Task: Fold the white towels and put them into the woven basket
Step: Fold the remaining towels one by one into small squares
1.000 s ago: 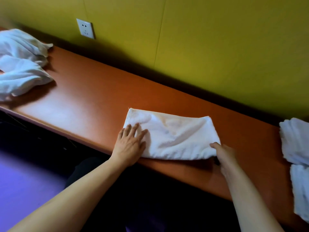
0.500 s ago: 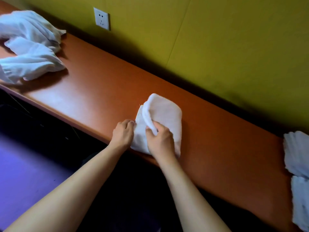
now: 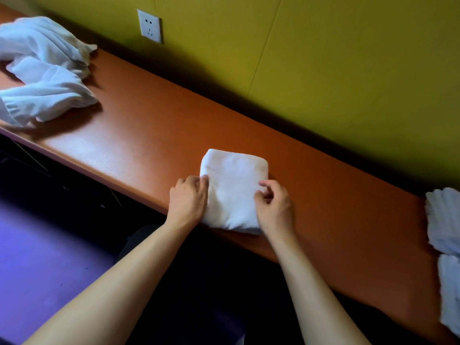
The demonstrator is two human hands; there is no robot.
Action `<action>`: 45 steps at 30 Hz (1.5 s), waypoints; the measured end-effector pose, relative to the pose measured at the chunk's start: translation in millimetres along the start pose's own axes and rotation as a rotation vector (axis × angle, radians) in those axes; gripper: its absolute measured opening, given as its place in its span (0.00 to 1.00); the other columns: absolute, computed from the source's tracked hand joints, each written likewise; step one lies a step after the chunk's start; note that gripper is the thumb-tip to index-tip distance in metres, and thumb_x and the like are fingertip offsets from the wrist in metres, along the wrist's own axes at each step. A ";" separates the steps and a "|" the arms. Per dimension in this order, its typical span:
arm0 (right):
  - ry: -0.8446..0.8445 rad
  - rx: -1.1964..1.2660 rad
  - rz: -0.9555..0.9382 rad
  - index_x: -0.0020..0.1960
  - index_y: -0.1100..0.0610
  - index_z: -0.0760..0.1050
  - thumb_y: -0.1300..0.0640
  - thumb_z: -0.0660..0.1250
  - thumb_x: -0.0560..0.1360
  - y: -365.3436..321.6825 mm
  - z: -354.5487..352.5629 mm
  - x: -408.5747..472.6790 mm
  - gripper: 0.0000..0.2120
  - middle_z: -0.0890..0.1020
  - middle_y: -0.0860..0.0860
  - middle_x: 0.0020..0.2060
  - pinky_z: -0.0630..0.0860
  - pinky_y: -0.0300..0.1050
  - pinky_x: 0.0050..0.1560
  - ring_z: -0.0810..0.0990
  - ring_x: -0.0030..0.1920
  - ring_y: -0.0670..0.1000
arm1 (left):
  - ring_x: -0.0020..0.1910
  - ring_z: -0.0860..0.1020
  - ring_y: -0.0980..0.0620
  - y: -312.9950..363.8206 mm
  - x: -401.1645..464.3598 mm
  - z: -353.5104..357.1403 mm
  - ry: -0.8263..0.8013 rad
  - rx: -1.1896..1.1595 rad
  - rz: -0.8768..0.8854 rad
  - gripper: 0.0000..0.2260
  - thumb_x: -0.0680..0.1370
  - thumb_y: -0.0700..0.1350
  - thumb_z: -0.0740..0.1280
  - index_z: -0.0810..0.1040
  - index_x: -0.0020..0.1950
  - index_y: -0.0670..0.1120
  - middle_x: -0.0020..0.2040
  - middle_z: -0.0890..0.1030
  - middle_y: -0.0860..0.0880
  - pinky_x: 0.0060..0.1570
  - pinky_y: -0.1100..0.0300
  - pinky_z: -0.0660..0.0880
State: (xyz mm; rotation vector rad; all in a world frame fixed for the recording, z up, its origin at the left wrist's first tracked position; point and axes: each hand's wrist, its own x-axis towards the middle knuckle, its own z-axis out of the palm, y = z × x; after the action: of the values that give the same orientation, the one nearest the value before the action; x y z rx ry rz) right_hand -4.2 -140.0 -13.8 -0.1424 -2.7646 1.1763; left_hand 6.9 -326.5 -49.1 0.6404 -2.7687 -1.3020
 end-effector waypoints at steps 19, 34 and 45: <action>-0.225 0.471 0.618 0.57 0.58 0.79 0.54 0.72 0.74 83.8 -74.8 -28.6 0.14 0.85 0.51 0.48 0.81 0.46 0.48 0.84 0.46 0.51 | 0.59 0.77 0.46 52.2 -78.2 44.3 -0.212 -0.285 -0.143 0.25 0.76 0.45 0.72 0.71 0.71 0.49 0.61 0.78 0.48 0.59 0.54 0.73; 0.063 0.597 0.647 0.60 0.55 0.77 0.52 0.74 0.71 179.4 -246.4 -59.4 0.19 0.83 0.54 0.56 0.80 0.55 0.58 0.82 0.54 0.54 | 0.58 0.80 0.47 187.5 -159.6 139.1 -0.495 -0.389 0.128 0.25 0.73 0.53 0.74 0.70 0.66 0.50 0.60 0.79 0.49 0.51 0.52 0.80; 0.314 0.596 0.552 0.61 0.49 0.75 0.49 0.75 0.73 236.0 -362.7 -88.7 0.19 0.81 0.45 0.55 0.79 0.42 0.51 0.80 0.54 0.45 | 0.52 0.82 0.51 277.6 -217.8 213.0 -0.634 -0.372 0.335 0.24 0.80 0.53 0.67 0.63 0.74 0.59 0.61 0.79 0.50 0.46 0.57 0.82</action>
State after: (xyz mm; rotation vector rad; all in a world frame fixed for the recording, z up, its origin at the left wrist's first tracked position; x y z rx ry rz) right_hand 149.3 268.1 57.3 -0.9649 -2.0461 1.8497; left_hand 68.2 68.4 51.7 -0.3009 -2.7212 -2.1246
